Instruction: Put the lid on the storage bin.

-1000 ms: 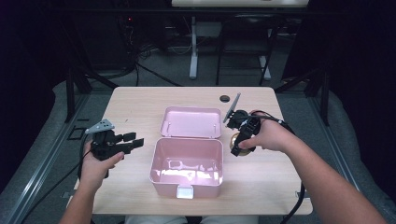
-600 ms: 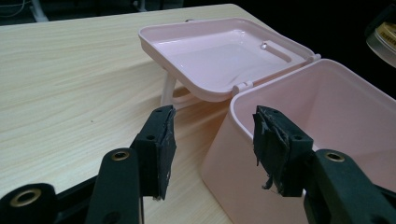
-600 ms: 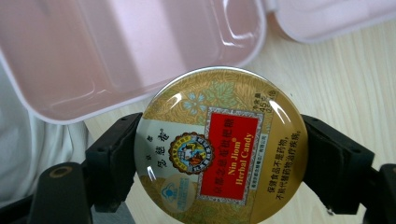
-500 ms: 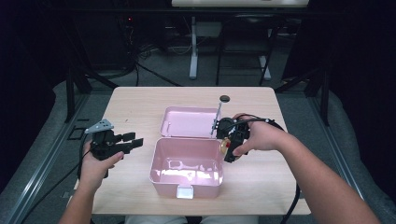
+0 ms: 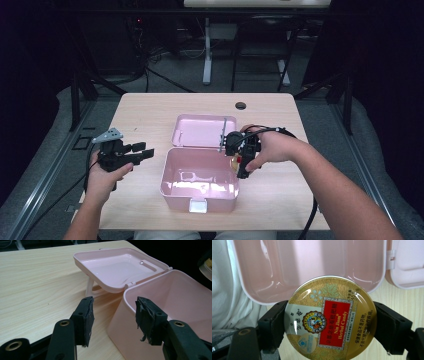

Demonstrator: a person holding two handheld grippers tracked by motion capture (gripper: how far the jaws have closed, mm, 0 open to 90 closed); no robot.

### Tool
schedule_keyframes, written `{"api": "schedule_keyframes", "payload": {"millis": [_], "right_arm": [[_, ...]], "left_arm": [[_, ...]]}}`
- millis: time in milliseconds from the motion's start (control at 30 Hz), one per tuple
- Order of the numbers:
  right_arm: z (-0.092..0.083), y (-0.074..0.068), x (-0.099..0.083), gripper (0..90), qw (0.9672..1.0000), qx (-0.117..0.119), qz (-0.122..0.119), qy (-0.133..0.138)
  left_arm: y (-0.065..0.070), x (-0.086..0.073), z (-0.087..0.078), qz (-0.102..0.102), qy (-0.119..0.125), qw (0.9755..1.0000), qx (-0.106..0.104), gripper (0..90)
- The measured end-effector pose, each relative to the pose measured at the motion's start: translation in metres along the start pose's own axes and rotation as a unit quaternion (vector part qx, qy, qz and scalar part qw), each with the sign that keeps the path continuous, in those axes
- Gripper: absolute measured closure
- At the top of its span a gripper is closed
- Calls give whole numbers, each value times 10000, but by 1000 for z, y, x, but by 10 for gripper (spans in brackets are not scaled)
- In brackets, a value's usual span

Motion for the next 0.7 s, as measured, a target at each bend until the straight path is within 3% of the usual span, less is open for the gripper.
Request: {"api": "schedule_keyframes", "payload": {"millis": [700], "right_arm": [[-7, -9, 33, 200, 9996, -28, -281, 39]], "left_arm": [[1, 0, 1, 11, 25, 10000, -4, 484]]}}
Point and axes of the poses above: each handheld gripper's, and its own axes: z roughly forward along the jaws, x roughly out of its top, y roughly to its right, the point moved 7 cm from there along z, roughly forward along the jaws, and after that the axes turned 14 degrees about -y, right-handed, at the moved point
